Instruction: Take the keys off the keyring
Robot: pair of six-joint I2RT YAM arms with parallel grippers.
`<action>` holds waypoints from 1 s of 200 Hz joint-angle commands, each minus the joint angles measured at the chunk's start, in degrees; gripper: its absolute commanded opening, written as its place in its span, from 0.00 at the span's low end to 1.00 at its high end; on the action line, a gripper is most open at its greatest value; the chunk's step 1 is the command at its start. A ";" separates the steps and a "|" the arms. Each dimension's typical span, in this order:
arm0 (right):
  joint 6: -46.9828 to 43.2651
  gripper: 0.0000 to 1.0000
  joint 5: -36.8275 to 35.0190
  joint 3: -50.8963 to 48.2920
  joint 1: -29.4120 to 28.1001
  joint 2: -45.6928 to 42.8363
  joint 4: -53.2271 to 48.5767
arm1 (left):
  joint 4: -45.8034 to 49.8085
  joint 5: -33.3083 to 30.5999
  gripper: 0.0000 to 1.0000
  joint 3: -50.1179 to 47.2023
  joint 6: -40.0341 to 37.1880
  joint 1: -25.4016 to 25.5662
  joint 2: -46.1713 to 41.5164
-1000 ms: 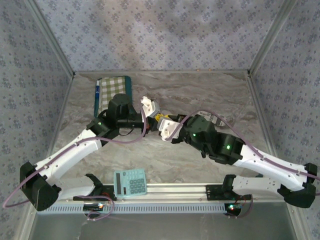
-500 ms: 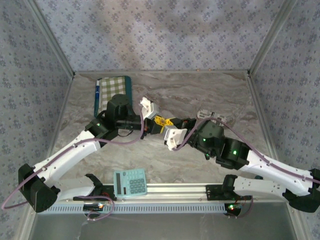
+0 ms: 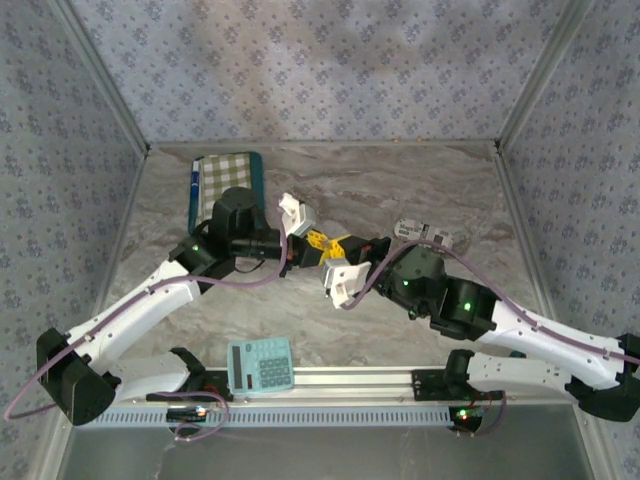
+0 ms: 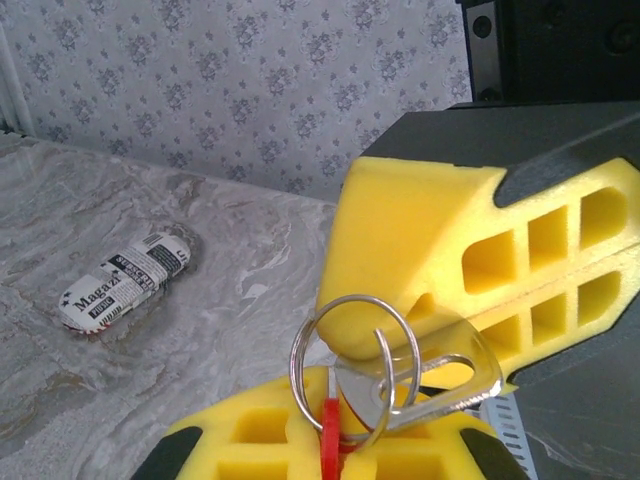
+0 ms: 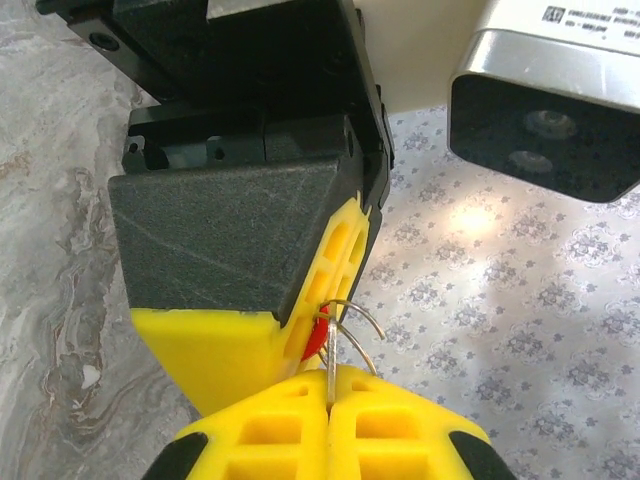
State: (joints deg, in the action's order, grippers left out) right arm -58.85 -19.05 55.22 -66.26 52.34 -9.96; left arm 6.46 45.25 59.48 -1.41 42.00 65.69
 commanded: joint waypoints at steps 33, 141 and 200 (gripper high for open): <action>2.24 0.00 0.99 -0.34 1.92 2.13 -7.19 | -7.09 3.85 0.00 3.03 1.05 -0.45 -1.18; 12.57 0.00 7.73 1.63 9.85 -0.03 -0.35 | -5.48 2.54 0.48 0.89 -0.61 0.72 -2.28; 15.34 0.00 9.80 1.77 11.48 -2.08 0.91 | -4.51 -2.54 0.59 -2.63 -0.62 0.30 -6.01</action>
State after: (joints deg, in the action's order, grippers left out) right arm -46.30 -11.03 55.81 -55.33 52.23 -10.87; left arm 2.81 45.12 58.74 -1.61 42.50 62.17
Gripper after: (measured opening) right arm 0.051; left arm 0.571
